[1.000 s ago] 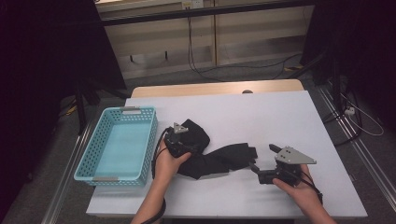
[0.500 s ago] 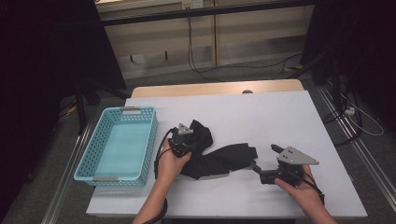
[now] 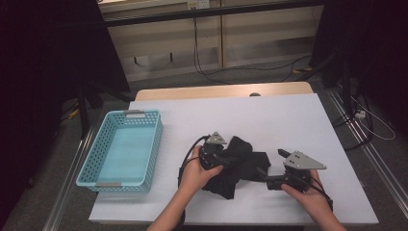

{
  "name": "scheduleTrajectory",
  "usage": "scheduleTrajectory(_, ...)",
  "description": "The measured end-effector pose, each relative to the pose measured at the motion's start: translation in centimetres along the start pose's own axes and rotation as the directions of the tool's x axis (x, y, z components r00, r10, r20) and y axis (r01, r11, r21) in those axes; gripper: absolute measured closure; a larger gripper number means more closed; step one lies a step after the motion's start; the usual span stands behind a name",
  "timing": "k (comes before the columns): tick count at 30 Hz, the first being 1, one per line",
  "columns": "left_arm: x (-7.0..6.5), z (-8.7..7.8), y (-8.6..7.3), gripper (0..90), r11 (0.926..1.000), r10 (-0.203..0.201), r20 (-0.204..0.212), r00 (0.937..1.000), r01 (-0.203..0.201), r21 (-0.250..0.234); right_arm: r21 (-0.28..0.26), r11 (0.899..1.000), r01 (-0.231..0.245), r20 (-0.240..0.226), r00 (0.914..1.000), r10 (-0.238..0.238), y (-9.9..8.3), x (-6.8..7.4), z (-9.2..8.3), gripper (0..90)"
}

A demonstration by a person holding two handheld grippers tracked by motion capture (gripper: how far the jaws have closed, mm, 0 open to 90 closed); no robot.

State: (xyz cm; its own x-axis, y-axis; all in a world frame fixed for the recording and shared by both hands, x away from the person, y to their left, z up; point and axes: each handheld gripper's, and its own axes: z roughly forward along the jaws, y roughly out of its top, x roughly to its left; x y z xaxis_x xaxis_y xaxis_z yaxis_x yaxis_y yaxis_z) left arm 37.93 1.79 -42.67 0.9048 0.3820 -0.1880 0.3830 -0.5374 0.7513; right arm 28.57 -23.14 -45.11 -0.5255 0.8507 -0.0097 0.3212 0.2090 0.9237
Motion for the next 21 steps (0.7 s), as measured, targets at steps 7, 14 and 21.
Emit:
scheduleTrajectory(7,-0.3,-0.1,0.3,67.3,0.9997,0.017,-0.027,0.9995,-0.018,-0.019,0.004,1.000,0.006,0.013,0.9999,-0.006,0.0,-0.1,-0.2,3.1)
scheduleTrajectory(14,1.9,-2.3,-0.2,56.5,0.9985,-0.025,-0.148,0.9886,0.017,-0.052,0.015,1.000,0.010,0.028,0.9996,-0.010,0.0,-0.3,-0.2,3.2)
scheduleTrajectory(21,3.4,-4.1,-0.8,85.0,0.9925,-0.112,-0.172,0.9786,0.102,-0.067,0.025,0.999,0.028,0.037,0.9989,-0.029,0.2,0.0,0.2,3.3)
